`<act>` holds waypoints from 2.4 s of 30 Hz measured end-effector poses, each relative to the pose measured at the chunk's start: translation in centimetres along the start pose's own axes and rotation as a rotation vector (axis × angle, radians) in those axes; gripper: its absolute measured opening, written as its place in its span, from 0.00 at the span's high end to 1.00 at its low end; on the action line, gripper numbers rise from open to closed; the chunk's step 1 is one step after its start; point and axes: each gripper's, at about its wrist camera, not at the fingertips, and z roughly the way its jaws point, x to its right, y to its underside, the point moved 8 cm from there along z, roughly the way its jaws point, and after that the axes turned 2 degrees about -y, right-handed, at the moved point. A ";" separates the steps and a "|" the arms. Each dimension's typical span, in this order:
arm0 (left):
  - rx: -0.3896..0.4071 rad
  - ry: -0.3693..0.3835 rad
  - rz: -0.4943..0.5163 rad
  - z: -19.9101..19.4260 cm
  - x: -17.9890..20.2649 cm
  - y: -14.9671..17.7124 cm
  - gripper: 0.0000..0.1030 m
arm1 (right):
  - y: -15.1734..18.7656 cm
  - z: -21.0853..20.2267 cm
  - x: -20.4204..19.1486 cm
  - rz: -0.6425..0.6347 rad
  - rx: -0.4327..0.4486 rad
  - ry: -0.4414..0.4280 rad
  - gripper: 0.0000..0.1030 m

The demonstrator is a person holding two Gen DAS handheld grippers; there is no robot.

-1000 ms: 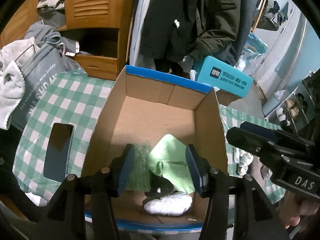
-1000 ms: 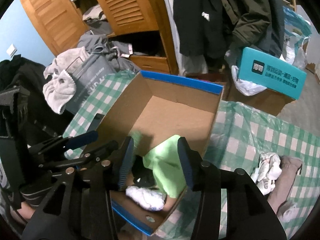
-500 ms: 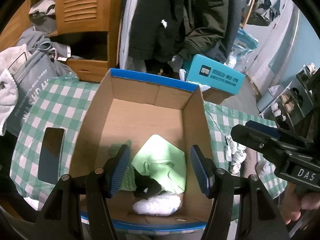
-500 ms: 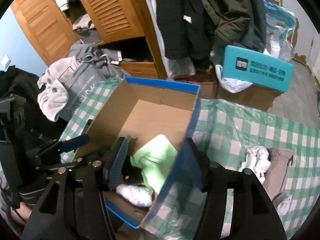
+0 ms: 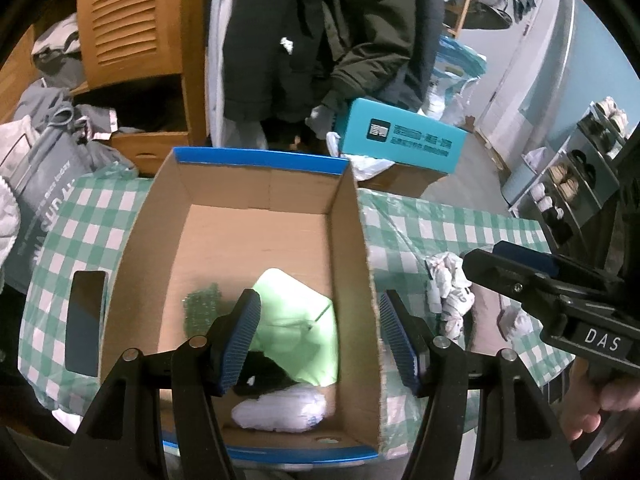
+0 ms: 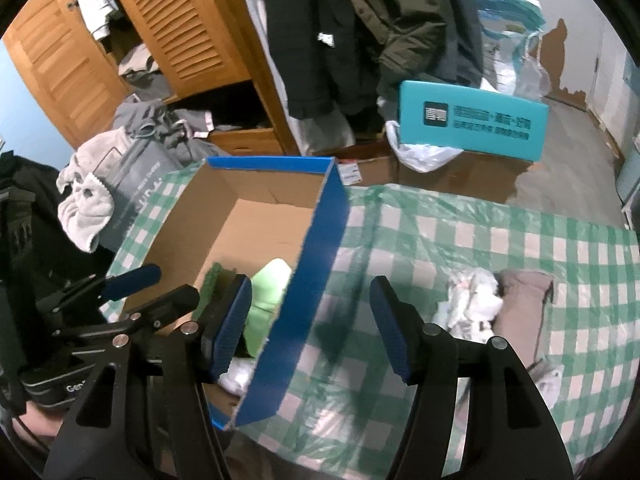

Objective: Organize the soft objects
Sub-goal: 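Move both tools back over the table toward the white sock bundle and grey sock, then grasp the grey-blue sock with the right tool while the left tool reaches the white sock bundle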

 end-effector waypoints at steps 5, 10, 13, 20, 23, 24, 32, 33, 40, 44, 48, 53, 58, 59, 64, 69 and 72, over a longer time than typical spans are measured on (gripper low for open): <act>-0.013 0.007 0.026 0.5 1.8 0.2 0.38 | 0.6 -0.9 2.0 0.028 0.008 0.020 0.39; -0.020 0.015 0.056 0.8 3.6 0.3 0.38 | 1.3 -1.8 4.3 0.064 0.011 0.045 0.39; -0.024 0.021 0.078 0.9 4.8 0.5 0.38 | 1.7 -2.4 5.7 0.087 0.016 0.056 0.39; -0.034 0.031 0.125 1.3 7.5 0.9 0.38 | 3.1 -3.8 8.9 0.134 0.008 0.098 0.39; -0.044 0.034 0.146 1.8 8.6 1.2 0.38 | 3.8 -4.2 10.3 0.156 0.005 0.111 0.39; -0.048 0.035 0.152 1.9 9.0 1.3 0.38 | 3.9 -4.4 10.8 0.162 0.005 0.116 0.39; -0.078 0.049 0.195 3.0 11.9 2.0 0.38 | 5.3 -5.7 14.1 0.215 0.007 0.149 0.39; -0.081 0.050 0.201 3.1 12.1 2.1 0.38 | 5.4 -5.8 14.4 0.220 0.007 0.151 0.39; -0.102 0.059 0.229 4.0 13.9 2.6 0.38 | 6.6 -6.5 16.6 0.252 0.007 0.175 0.39; -0.112 0.059 0.239 4.6 14.7 2.9 0.38 | 7.4 -6.7 17.8 0.264 0.000 0.186 0.39; -0.134 0.069 0.238 5.5 15.2 3.3 0.38 | 8.0 -6.6 19.0 0.275 -0.011 0.205 0.39; -0.160 0.081 0.246 6.6 16.0 3.9 0.38 | 9.1 -5.8 20.8 0.308 -0.039 0.219 0.39; -0.181 0.085 0.255 7.9 16.7 4.4 0.38 | 10.6 -4.5 22.2 0.333 -0.079 0.226 0.39; -0.187 0.089 0.252 8.2 16.8 4.4 0.38 | 10.9 -4.2 22.4 0.336 -0.086 0.228 0.39; -0.225 0.109 0.237 9.8 17.3 5.1 0.38 | 11.7 -3.0 23.5 0.356 -0.109 0.233 0.39; -0.256 0.118 0.210 11.3 17.4 5.7 0.38 | 12.4 -2.4 24.3 0.374 -0.125 0.233 0.39; -0.260 0.119 0.194 12.0 17.5 5.7 0.38 | 12.8 -2.0 24.5 0.381 -0.134 0.230 0.39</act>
